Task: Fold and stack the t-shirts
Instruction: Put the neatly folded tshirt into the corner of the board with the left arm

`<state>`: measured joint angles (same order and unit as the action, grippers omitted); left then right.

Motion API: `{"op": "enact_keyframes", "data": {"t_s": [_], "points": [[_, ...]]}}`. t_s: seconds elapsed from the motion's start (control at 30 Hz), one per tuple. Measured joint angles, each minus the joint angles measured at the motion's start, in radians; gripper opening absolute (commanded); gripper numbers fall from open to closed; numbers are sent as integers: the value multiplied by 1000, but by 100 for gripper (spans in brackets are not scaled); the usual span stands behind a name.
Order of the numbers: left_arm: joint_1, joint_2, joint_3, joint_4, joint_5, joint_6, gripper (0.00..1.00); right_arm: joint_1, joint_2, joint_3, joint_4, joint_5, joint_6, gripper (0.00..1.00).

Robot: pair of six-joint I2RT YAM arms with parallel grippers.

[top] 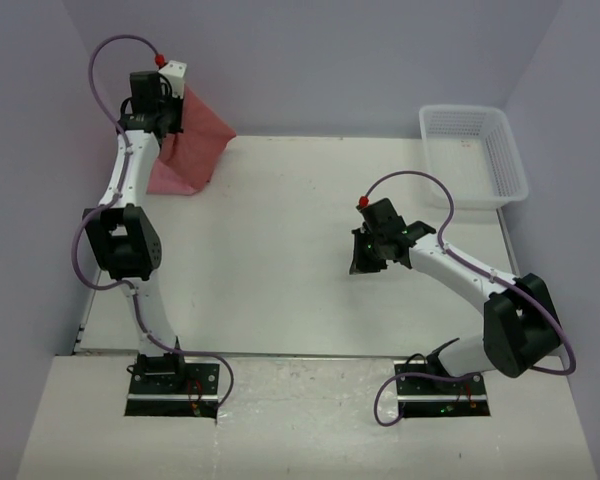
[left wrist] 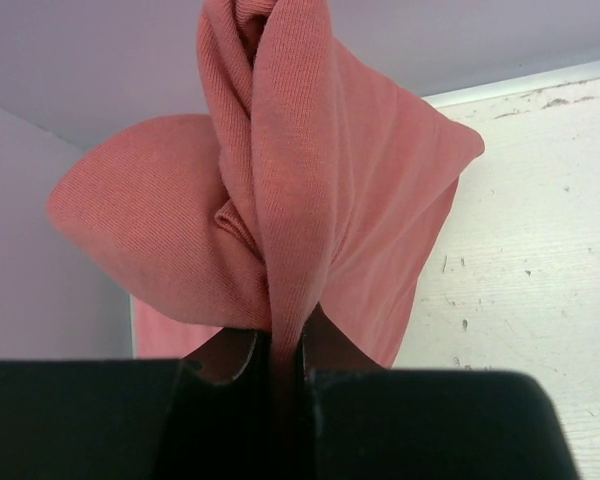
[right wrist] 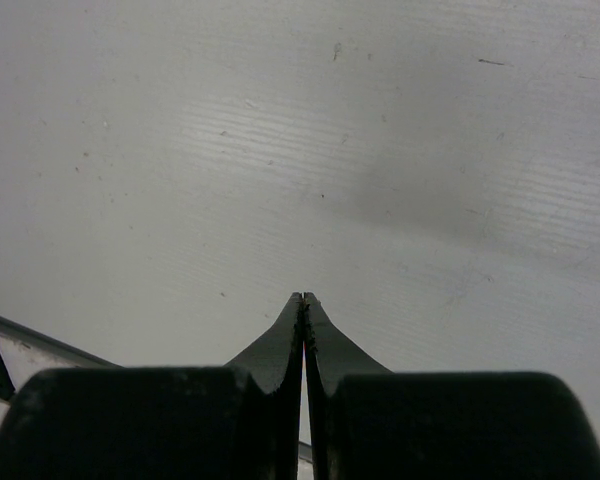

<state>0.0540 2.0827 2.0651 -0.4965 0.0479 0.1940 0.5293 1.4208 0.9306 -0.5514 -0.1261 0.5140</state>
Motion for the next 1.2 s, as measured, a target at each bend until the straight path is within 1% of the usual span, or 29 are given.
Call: {"op": "enact_keyframes", "data": {"t_s": [0.23,0.7,0.8,0.9,0.97,1.0,1.03,1.07,1.1,1.13,1.2], "points": [[0,-35,9,1,0,-1,0,0,0,-3,5,0,-2,0],[11,-27,9,2,-19,0,0,0,0,-8,6,0,-2,0],[41,2,1,27,-16,-5,0,0,0,-14,6,0,-2,0],[95,79,10,42,-7,-23,0,0,-1,-17,3,0,-2,0],[134,153,22,58,-14,-32,12,0,-6,-17,-2,0,-2,0],[151,194,31,59,-21,-38,8,0,-11,-17,-5,0,-2,0],[166,235,43,63,-30,-45,14,0,-18,-17,-5,-1,-2,0],[181,269,47,68,-44,-48,28,0,-22,-17,-5,-1,-2,0],[193,295,49,68,-54,-49,52,0,-27,-17,-5,-3,-3,0],[204,317,52,65,-68,-51,100,0,-29,-17,-5,-5,-3,0],[219,338,50,67,-86,-68,100,0,-31,-27,5,-8,-3,0]]}}
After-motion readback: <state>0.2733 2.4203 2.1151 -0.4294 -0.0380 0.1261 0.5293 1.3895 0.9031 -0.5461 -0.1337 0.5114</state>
